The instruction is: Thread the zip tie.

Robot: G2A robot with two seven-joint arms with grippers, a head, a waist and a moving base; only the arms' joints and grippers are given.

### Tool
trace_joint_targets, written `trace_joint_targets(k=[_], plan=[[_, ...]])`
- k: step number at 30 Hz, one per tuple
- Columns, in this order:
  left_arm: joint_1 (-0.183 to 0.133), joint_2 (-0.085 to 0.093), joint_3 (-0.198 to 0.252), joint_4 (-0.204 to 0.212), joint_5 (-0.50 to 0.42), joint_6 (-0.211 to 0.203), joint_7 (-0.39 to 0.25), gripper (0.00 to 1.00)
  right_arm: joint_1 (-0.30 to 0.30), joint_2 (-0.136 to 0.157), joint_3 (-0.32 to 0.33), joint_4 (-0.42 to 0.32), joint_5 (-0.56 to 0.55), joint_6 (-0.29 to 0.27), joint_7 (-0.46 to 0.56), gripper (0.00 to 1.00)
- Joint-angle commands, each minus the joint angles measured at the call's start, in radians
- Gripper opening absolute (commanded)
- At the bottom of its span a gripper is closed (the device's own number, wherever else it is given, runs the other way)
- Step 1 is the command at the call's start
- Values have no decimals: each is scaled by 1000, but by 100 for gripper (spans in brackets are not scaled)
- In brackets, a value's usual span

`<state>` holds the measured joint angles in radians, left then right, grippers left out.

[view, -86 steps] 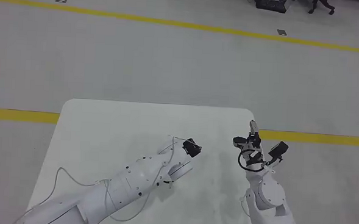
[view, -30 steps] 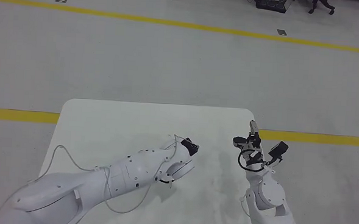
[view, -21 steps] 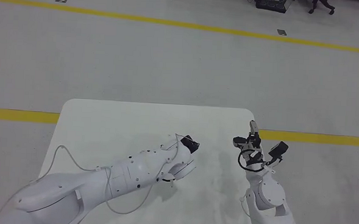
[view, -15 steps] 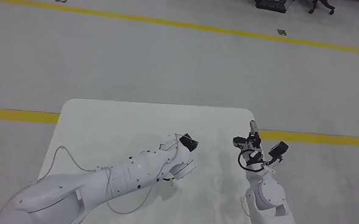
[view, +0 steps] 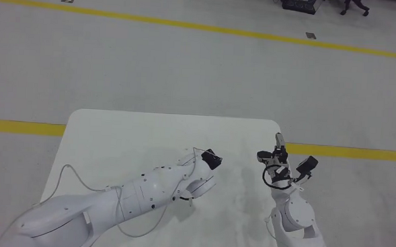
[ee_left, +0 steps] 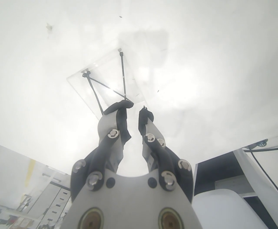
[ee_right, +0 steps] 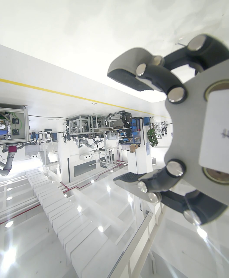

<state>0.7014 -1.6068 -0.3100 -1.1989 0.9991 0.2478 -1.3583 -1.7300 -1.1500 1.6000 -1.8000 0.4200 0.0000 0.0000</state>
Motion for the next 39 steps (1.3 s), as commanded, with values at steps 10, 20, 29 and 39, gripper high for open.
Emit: trace_joint_targets(k=[10, 20, 29, 39], plan=[[6, -18, -3, 59, 15, -10, 30, 18, 0, 0, 0, 0, 0, 0, 0, 100], [3, -44, 6, 116, 33, -17, 41, 25, 0, 0, 0, 0, 0, 0, 0, 100], [2, -69, 17, 160, 55, -17, 49, 24, 0, 0, 0, 0, 0, 0, 0, 100], [3, -99, 29, 219, 79, -16, 61, 20, 0, 0, 0, 0, 0, 0, 0, 100]])
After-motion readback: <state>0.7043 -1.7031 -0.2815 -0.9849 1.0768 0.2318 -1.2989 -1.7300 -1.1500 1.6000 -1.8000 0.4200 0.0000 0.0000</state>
